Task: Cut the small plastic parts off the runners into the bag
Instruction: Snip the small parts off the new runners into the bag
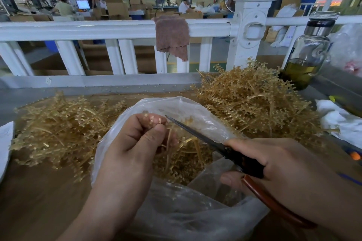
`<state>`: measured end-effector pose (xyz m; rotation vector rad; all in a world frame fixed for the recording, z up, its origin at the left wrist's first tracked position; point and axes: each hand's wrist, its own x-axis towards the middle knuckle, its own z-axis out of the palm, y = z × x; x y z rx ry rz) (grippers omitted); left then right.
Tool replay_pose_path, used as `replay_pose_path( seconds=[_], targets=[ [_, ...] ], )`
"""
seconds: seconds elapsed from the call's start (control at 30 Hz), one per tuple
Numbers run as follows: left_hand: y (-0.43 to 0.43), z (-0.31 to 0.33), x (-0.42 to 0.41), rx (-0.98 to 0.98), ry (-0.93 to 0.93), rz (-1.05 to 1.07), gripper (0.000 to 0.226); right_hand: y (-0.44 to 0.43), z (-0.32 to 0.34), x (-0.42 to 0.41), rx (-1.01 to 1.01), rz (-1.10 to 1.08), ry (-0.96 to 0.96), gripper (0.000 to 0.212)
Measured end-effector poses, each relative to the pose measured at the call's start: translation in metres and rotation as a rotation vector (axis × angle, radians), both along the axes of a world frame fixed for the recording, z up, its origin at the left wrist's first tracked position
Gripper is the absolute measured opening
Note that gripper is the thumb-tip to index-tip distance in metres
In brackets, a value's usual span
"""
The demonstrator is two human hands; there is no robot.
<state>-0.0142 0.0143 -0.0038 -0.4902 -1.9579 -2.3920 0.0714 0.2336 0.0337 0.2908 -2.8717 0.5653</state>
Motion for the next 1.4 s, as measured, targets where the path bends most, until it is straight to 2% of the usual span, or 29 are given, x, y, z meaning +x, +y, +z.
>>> replay_pose_path(
  seconds=[0.13, 0.27, 0.4, 0.6, 0.77, 0.9, 1.27, 1.4],
  targets=[
    [-0.0038, -0.0002, -0.0017, -0.048, 0.028, 0.019, 0.012, 0.0001, 0.0014, 0.0015, 0.014, -0.001, 0.011, 0.058],
    [-0.0053, 0.0026, -0.0031, 0.044, 0.008, 0.002, 0.010, -0.0020, 0.0046, 0.0039, -0.004, -0.022, 0.077, 0.050],
    [-0.0068, 0.0046, -0.0023, 0.070, 0.006, -0.019, 0.018, -0.0036, 0.0051, 0.0029, 0.043, -0.022, 0.042, 0.052],
    [-0.0096, 0.0049, -0.0040, 0.033, 0.010, 0.014, 0.019, -0.0018, 0.0055, 0.0042, 0.094, -0.046, 0.004, 0.057],
    [-0.0108, 0.0056, -0.0039, -0.036, 0.030, 0.031, 0.032, -0.0018, 0.0060, 0.0063, 0.108, -0.026, 0.011, 0.047],
    [-0.0109, 0.0067, -0.0026, -0.045, 0.024, 0.029, 0.037, -0.0036, 0.0088, 0.0071, 0.125, -0.027, -0.005, 0.046],
    [-0.0091, 0.0062, -0.0015, -0.116, 0.024, 0.075, 0.025, -0.0061, 0.0085, 0.0064, 0.085, 0.013, 0.002, 0.047],
    [-0.0096, 0.0078, -0.0002, -0.125, 0.030, 0.062, 0.036, -0.0057, 0.0089, 0.0062, 0.081, 0.025, 0.004, 0.044]
  ],
)
